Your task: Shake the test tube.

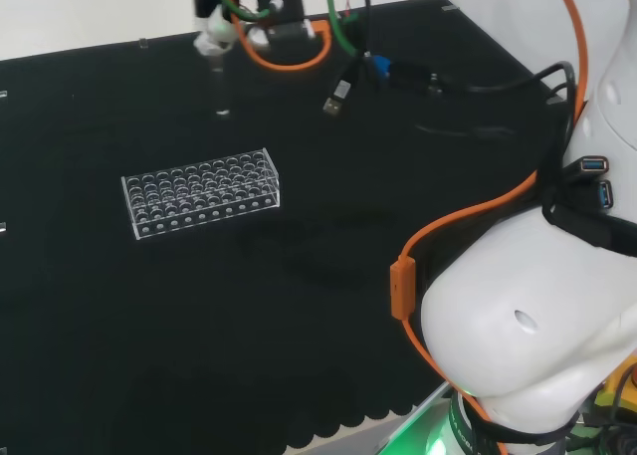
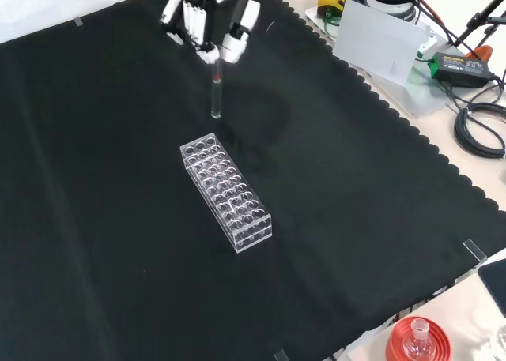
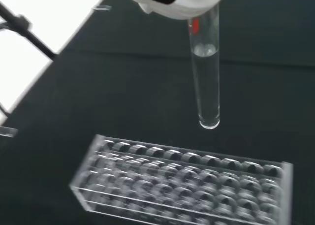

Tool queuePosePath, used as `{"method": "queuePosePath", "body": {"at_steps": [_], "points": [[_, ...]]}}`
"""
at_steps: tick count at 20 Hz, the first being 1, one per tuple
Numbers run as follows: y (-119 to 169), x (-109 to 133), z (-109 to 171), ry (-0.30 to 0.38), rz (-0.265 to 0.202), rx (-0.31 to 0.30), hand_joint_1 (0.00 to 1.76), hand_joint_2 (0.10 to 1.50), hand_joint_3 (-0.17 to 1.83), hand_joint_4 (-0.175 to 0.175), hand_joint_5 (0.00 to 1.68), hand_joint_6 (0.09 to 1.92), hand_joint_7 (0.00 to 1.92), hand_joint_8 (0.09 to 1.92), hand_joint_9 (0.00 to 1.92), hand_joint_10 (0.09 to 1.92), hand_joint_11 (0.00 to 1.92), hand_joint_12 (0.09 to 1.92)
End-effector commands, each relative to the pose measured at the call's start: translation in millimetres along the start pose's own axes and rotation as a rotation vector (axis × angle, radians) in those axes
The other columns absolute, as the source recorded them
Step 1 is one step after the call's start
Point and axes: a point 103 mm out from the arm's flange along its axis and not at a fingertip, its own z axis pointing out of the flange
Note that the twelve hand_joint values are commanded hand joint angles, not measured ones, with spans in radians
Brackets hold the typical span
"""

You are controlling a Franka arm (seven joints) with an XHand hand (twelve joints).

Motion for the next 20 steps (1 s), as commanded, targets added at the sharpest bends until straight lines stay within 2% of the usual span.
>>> {"method": "queuePosePath", "body": {"at_steps": [1,4,11,14,20], "points": [[-25,-63,-3,-0.06,0.147,0.014,1.42,0.98,-0.01,-0.175,1.25,0.53,1.39,0.58,1.24,0.36,0.48,1.36],[-22,-55,-5,-0.046,0.132,0.002,1.42,0.98,-0.01,-0.175,1.25,0.53,1.4,0.58,1.24,0.36,0.48,1.36],[-10,-11,0,0.02,0.051,-0.01,1.42,0.97,-0.01,-0.175,1.26,0.52,1.4,0.57,1.24,0.35,0.48,1.36],[-6,3,2,0.027,0.018,-0.007,1.42,0.97,-0.01,-0.175,1.26,0.52,1.4,0.57,1.24,0.35,0.48,1.36],[-8,4,5,0.02,0.015,0.003,1.42,0.97,-0.01,-0.175,1.26,0.52,1.4,0.57,1.25,0.35,0.48,1.36]]}}
